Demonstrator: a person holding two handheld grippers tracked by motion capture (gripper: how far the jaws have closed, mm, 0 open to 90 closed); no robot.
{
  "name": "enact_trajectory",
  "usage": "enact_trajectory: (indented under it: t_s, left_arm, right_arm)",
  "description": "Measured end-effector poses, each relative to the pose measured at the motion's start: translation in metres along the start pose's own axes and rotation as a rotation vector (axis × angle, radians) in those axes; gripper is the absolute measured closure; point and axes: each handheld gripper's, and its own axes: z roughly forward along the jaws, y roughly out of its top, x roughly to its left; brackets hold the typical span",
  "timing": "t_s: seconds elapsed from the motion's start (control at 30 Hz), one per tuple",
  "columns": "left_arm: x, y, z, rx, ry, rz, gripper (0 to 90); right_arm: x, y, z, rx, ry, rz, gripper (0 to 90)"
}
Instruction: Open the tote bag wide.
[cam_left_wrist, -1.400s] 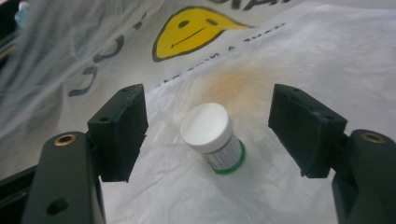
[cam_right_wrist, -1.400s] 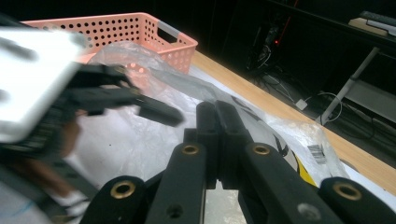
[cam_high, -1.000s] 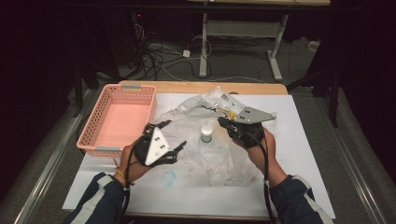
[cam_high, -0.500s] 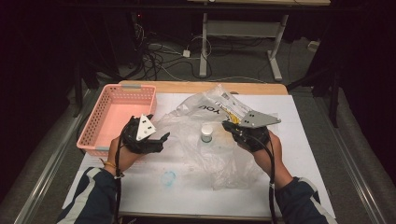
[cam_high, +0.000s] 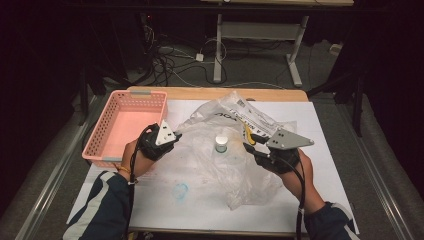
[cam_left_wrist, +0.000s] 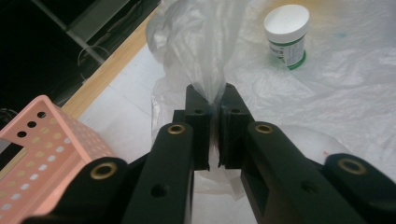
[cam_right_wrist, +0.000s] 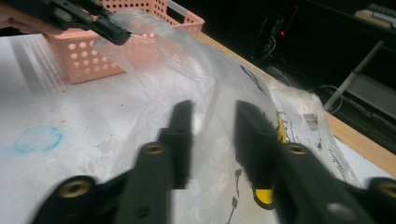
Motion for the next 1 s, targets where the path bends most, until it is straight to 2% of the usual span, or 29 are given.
enact_trajectory:
  t_s: [0.07,0.17,0.27,0.37,0.4,0.47,0.5,0.53,0.6,0.7,0.77,0.87,0.93,1.0]
  left_arm:
    - [0.001,-0.001,-0.003,-0.014,-0.015,-0.006,84.0]
    - [0.0,-0.005,-0.008,-0.044,-0.034,-0.021,84.1]
    - [-0.002,-0.01,-0.01,-0.05,-0.043,-0.017,84.1]
    - [-0.004,-0.014,-0.01,-0.056,-0.052,-0.019,84.0]
    - [-0.004,-0.015,-0.011,-0.058,-0.058,-0.022,84.0]
    - [-0.005,-0.016,-0.01,-0.059,-0.054,-0.024,83.9]
    - [-0.006,-0.016,-0.01,-0.06,-0.056,-0.022,84.0]
    - [-0.007,-0.017,-0.01,-0.062,-0.055,-0.02,84.0]
    - [-0.008,-0.017,-0.008,-0.069,-0.049,-0.016,84.0]
    - [-0.009,-0.016,-0.006,-0.074,-0.054,-0.014,84.0]
    - [-0.011,-0.016,-0.004,-0.073,-0.057,-0.009,84.0]
    - [-0.013,-0.015,-0.002,-0.067,-0.058,-0.004,84.0]
    - [-0.015,-0.015,-0.002,-0.066,-0.055,-0.003,84.0]
    - [-0.016,-0.014,-0.002,-0.067,-0.049,-0.002,84.0]
  right_arm:
    - [0.001,-0.002,-0.004,-0.011,-0.01,-0.004,52.8]
    - [0.006,-0.011,-0.019,-0.029,0.005,0.02,44.8]
    - [0.017,-0.021,-0.031,-0.03,0.039,-0.011,37.7]
    - [0.031,-0.035,-0.04,-0.004,0.072,-0.041,31.4]
    - [0.036,-0.04,-0.04,0.014,0.092,-0.048,26.8]
    - [0.046,-0.05,-0.039,0.071,0.133,-0.096,21.1]
    - [0.049,-0.054,-0.039,0.083,0.145,-0.104,19.7]
    - [0.057,-0.065,-0.038,0.115,0.197,-0.092,18.8]
    - [0.059,-0.068,-0.037,0.127,0.21,-0.089,17.5]
    - [0.067,-0.078,-0.035,0.18,0.271,-0.065,18.5]
    - [0.071,-0.083,-0.031,0.206,0.284,-0.064,18.5]
    - [0.073,-0.089,-0.024,0.225,0.258,-0.097,21.1]
    - [0.072,-0.093,-0.019,0.248,0.214,-0.117,29.3]
    - [0.066,-0.098,-0.016,0.266,0.193,-0.113,41.7]
